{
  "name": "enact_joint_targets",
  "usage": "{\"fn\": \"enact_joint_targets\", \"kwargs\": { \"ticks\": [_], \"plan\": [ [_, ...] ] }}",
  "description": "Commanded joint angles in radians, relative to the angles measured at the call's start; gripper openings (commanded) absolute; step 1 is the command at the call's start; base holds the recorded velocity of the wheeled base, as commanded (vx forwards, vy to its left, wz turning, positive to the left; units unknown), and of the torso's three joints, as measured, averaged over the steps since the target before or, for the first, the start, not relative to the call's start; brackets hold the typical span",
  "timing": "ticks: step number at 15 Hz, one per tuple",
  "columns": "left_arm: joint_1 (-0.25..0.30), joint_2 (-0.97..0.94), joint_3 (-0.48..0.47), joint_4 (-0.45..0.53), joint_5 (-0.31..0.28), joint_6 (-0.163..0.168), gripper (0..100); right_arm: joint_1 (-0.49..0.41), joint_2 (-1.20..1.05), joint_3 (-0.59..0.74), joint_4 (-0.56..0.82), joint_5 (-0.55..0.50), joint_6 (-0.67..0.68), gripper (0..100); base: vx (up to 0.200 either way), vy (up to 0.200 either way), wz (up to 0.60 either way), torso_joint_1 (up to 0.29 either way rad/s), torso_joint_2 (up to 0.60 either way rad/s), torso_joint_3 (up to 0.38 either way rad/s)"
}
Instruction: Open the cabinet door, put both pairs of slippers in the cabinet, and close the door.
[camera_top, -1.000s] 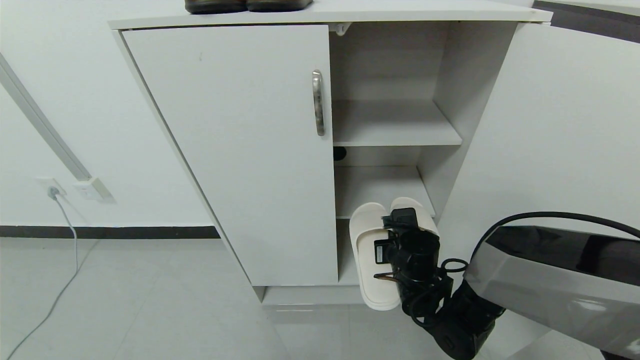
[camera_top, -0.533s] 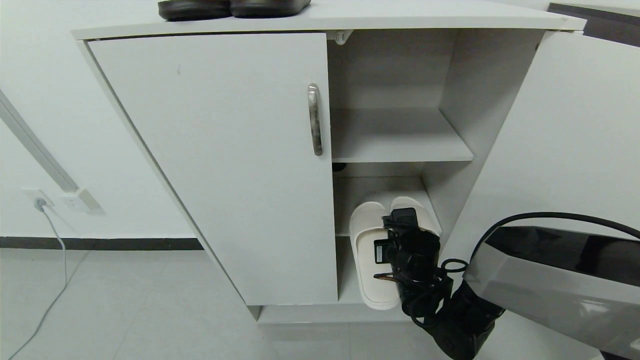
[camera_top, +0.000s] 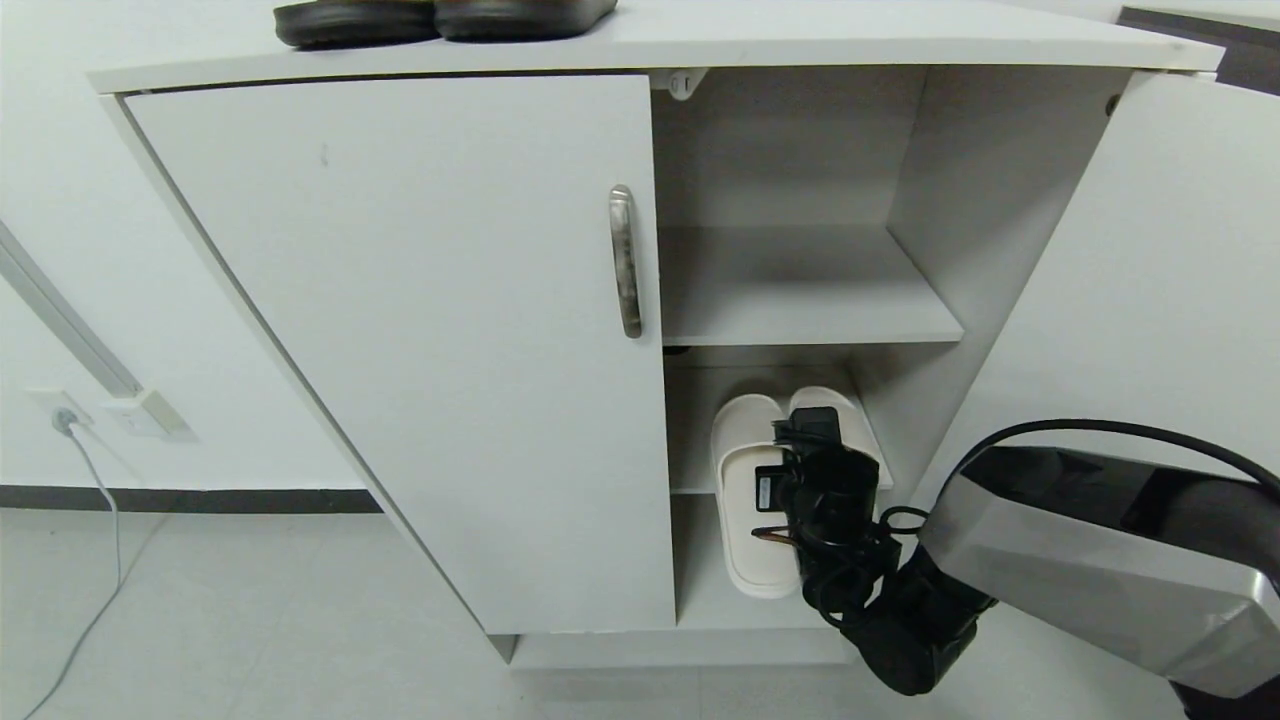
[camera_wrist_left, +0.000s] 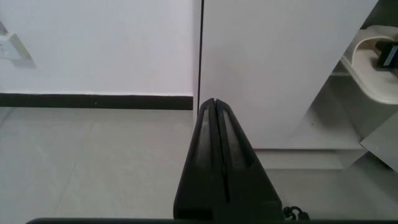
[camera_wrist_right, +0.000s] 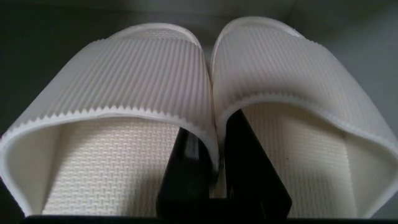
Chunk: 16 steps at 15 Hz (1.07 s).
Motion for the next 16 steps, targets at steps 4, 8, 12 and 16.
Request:
{"fn": "enact_joint_targets", "kwargs": {
  "ticks": [4, 8, 12, 16],
  "plan": [
    [-0.001, 0.001, 0.000, -0.001, 0.001, 0.000, 0, -0.035, 0.025, -0.079, 0.067, 0.031, 0.002, 0, 0.000, 0.000, 0.00, 0.000, 0.00, 0.000],
    [0.000, 0.001, 0.000, -0.001, 0.001, 0.000, 0, -0.043, 0.033, -0.193, 0.214, 0.034, 0.070, 0, 0.000, 0.000, 0.00, 0.000, 0.00, 0.000],
    [0.000, 0.001, 0.000, -0.001, 0.001, 0.000, 0, -0.072, 0.089, -0.293, 0.241, 0.072, 0.070, 0, 0.000, 0.000, 0.00, 0.000, 0.00, 0.000],
    [0.000, 0.001, 0.000, -0.001, -0.001, 0.002, 0, -0.099, 0.120, -0.412, 0.315, 0.137, 0.039, 0, 0.000, 0.000, 0.00, 0.000, 0.00, 0.000]
  ]
}}
